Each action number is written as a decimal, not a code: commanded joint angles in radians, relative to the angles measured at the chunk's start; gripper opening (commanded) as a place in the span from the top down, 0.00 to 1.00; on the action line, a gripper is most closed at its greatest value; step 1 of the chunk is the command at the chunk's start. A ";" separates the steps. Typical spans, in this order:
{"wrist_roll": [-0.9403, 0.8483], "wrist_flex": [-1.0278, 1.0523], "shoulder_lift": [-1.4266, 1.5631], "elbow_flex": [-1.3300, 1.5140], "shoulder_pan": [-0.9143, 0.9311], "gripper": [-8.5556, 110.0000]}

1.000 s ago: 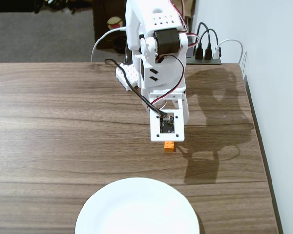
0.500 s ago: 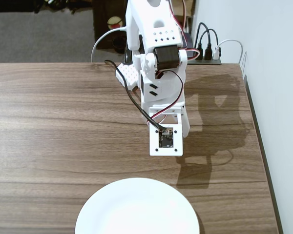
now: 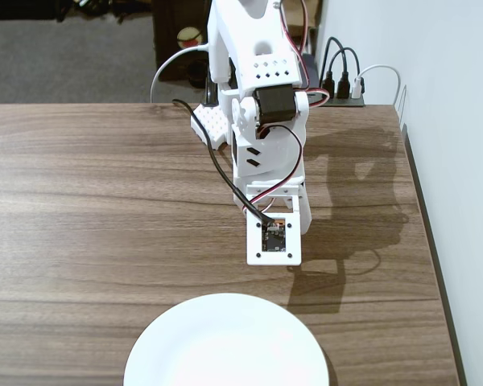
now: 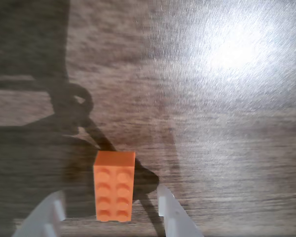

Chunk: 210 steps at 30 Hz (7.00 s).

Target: Grasp a lego block and put it on the plate.

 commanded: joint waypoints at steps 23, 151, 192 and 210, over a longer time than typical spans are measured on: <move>-0.002 -0.043 0.005 -0.005 0.006 0.88; 1.083 -0.009 0.948 0.379 0.129 0.92; 1.336 0.238 1.513 0.661 0.199 0.92; 1.336 0.238 1.514 0.661 0.199 0.92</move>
